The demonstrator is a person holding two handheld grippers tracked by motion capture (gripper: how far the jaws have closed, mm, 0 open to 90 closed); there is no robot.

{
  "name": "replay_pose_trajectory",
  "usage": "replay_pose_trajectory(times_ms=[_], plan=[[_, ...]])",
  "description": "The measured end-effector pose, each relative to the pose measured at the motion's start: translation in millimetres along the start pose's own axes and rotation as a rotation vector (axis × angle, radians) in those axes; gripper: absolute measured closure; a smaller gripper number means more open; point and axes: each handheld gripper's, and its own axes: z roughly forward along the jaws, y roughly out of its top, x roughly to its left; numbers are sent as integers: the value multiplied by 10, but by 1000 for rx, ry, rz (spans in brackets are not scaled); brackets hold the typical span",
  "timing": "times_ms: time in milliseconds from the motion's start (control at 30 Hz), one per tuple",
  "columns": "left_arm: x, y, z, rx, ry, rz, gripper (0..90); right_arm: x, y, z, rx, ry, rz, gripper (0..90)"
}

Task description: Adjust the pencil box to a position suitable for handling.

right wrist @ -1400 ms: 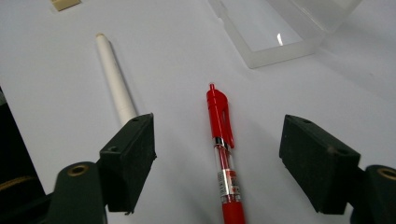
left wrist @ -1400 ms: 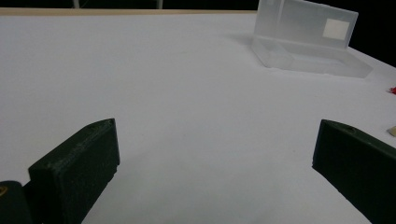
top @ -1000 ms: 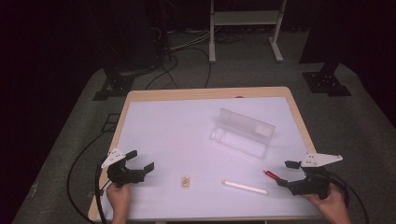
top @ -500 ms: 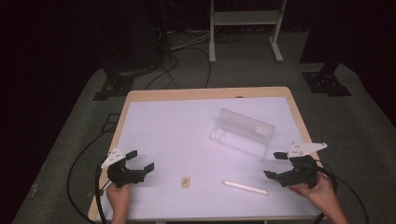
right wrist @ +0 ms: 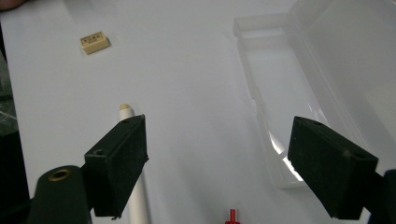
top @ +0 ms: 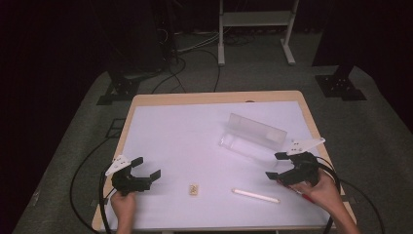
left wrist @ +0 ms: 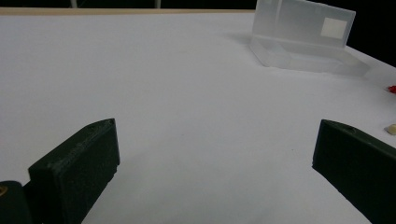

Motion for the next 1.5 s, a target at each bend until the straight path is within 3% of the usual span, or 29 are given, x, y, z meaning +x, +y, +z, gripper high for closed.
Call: replay_pose_trajectory(times_ms=[800,1500], plan=[[6,1,0,-3,2,-10,0,-132,338,402,89,18,-49,238],[12,2,-4,-6,-2,-10,0,-275,413,759,175,20,-60,333]])
